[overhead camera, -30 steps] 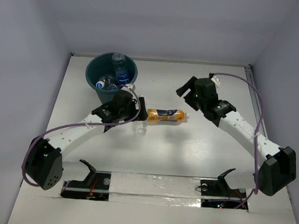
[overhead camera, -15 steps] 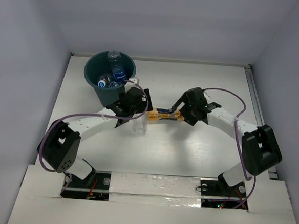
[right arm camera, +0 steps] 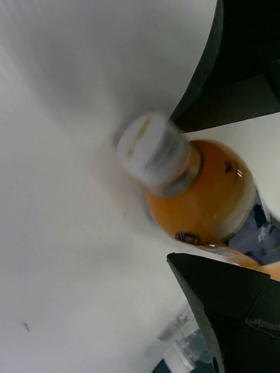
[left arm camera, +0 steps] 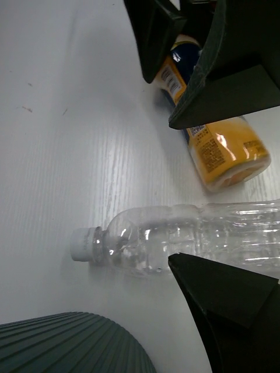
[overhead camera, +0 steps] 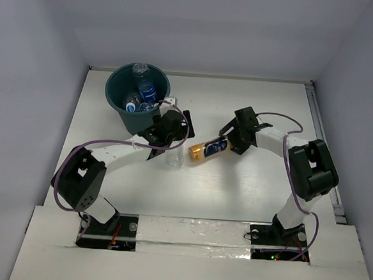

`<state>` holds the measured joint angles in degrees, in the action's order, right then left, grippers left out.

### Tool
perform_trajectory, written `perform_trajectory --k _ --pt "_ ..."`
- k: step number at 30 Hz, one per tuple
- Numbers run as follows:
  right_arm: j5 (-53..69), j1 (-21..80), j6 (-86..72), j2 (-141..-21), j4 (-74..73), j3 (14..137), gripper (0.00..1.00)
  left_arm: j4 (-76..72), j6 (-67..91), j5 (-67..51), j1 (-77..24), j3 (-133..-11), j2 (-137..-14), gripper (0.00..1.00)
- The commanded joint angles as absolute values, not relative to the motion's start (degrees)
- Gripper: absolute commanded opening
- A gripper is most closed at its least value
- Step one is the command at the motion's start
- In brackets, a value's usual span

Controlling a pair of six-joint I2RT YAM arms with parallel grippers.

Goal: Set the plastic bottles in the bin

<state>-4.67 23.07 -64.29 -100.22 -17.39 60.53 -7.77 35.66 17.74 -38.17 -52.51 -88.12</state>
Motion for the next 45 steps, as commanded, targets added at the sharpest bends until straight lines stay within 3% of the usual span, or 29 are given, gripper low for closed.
perform_trajectory --k 1,10,20,25,28,29,32,35,37,41,45 --pt "-6.93 22.68 -63.46 -100.90 -18.63 60.56 0.84 6.58 42.71 13.09 -38.06 -47.20 -88.43 0.86" --pt "-13.97 22.15 -57.49 -93.96 -19.60 61.35 0.61 12.47 43.68 18.01 -42.18 -50.71 -77.44 0.86" --pt "-12.92 22.15 -51.07 -88.69 -19.77 62.23 0.60 20.04 43.24 22.59 -42.19 -58.01 -71.91 0.93" --pt "-12.30 22.15 -47.99 -84.73 -19.51 61.79 0.60 20.82 43.59 22.76 -44.11 -57.31 -65.75 0.90" --pt "-11.78 22.15 -46.41 -81.92 -19.34 60.83 0.60 21.53 45.52 21.98 -46.31 -54.68 -62.94 0.71" --pt "-11.17 22.15 -46.06 -80.96 -19.07 60.39 0.60 21.45 46.14 21.54 -47.01 -53.62 -62.49 0.50" --pt "-10.46 22.15 -44.83 -76.83 -18.54 57.93 0.60 19.88 50.25 20.92 -50.09 -48.79 -63.54 0.26" --pt "-10.02 22.15 -43.16 -71.99 -18.98 55.56 0.60 15.48 52.38 20.22 -50.63 -44.57 -67.13 0.20" --pt "-9.41 22.15 -42.10 -69.53 -19.77 54.59 0.60 13.81 53.44 21.17 -50.63 -44.12 -69.51 0.21" --pt "-6.86 22.15 -40.78 -62.34 -21.00 51.51 0.60 13.44 54.40 25.83 -50.63 -47.54 -77.23 0.66" --pt "-4.66 22.15 -39.64 -58.02 -22.14 47.82 0.61 14.06 55.10 27.51 -51.15 -51.58 -81.73 0.74"
